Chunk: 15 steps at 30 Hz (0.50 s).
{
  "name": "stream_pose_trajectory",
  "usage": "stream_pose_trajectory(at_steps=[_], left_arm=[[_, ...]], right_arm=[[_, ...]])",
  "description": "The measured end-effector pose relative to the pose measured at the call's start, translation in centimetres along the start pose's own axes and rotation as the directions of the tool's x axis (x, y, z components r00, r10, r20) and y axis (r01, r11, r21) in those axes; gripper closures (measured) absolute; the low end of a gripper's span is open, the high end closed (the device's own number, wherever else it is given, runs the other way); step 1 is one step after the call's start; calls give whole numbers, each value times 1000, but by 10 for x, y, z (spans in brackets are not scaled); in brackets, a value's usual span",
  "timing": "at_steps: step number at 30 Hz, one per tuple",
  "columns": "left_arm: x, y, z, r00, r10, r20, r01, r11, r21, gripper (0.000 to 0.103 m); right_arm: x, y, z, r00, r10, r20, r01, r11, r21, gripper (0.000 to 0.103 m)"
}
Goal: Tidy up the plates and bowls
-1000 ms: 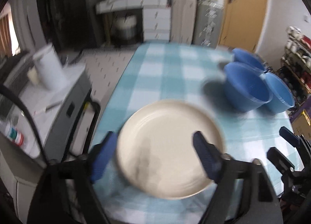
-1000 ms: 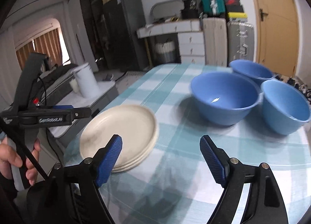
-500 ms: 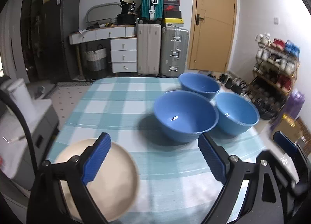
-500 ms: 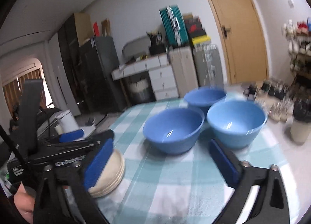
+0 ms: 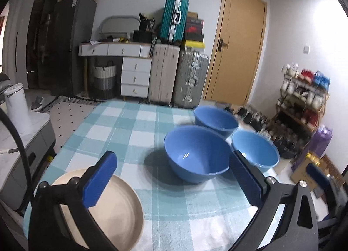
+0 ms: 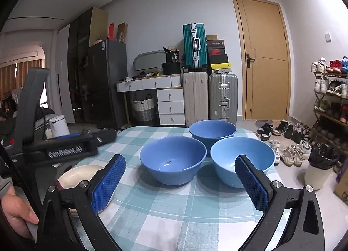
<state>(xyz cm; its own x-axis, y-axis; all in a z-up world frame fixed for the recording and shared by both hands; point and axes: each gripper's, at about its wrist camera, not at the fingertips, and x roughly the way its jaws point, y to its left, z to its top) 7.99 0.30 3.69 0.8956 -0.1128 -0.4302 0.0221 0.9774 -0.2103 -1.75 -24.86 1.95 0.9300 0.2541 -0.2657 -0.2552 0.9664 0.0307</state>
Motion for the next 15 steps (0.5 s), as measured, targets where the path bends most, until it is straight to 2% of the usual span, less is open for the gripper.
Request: stream_pose_trajectory(at_steps=[4, 10, 15], left_arm=[[-13, 5, -4, 999, 10, 52, -11, 1000, 14, 0], [-18, 6, -8, 997, 36, 67, -38, 999, 35, 0], [-16, 7, -8, 997, 41, 60, -43, 999, 29, 0]], right_arm=[[2, 7, 1, 1000, -5, 16, 6, 1000, -13, 1], [1, 15, 5, 997, -22, 69, 25, 999, -40, 1], [-6, 22, 25, 982, -88, 168, 110, 986, -124, 1]])
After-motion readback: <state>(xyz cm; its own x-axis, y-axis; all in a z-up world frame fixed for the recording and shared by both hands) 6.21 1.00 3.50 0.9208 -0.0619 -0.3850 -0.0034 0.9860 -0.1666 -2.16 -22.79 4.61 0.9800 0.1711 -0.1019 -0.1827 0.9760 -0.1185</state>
